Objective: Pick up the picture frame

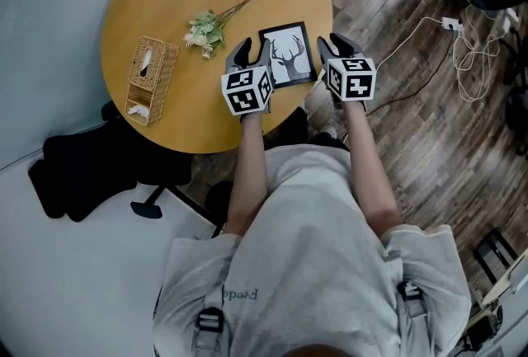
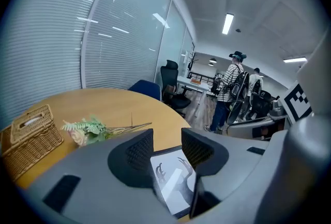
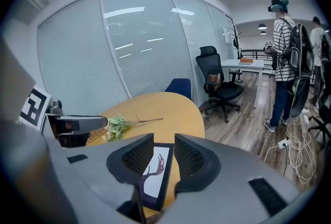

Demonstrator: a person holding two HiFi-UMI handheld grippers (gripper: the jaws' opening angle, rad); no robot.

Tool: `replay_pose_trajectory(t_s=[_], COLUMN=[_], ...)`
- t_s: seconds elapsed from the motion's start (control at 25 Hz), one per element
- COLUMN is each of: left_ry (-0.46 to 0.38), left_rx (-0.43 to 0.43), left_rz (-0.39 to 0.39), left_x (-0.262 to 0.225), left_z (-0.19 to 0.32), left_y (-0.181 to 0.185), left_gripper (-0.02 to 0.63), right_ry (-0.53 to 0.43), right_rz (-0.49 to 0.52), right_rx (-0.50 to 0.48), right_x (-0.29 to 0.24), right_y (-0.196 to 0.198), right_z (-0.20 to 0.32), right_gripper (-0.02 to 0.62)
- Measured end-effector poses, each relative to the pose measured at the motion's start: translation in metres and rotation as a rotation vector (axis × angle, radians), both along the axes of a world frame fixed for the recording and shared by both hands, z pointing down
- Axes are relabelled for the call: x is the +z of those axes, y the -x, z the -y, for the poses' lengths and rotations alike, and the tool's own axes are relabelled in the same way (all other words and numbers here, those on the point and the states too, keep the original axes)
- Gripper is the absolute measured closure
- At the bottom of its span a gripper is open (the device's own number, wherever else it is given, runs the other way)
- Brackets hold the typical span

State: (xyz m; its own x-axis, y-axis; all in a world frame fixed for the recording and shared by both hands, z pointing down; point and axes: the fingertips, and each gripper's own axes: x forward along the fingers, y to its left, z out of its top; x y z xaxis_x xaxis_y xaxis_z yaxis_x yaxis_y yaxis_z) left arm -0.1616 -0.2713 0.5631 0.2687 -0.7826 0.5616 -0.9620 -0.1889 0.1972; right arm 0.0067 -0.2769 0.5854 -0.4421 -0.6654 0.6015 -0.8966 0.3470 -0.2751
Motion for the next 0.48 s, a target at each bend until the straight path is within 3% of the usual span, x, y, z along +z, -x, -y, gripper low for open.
replay_pose_trajectory(t_s=[0.24, 0.48], left_ry=[0.091, 0.169], left_rx=[-0.071, -0.064], left_rz=[-0.023, -0.016], left_x=[0.050, 0.091], left_z=[0.010, 0.000], left_y=[0.018, 0.011], left_gripper=[0.419, 0.419], right_ry=[0.044, 0.102], right_rz=[-0.013, -0.018], right_rx=[0.012, 0.012], right_x=[0.035, 0.069], right_y=[0.013, 0.025], right_z=[0.012, 0.003], right_gripper=[0.466, 0.466])
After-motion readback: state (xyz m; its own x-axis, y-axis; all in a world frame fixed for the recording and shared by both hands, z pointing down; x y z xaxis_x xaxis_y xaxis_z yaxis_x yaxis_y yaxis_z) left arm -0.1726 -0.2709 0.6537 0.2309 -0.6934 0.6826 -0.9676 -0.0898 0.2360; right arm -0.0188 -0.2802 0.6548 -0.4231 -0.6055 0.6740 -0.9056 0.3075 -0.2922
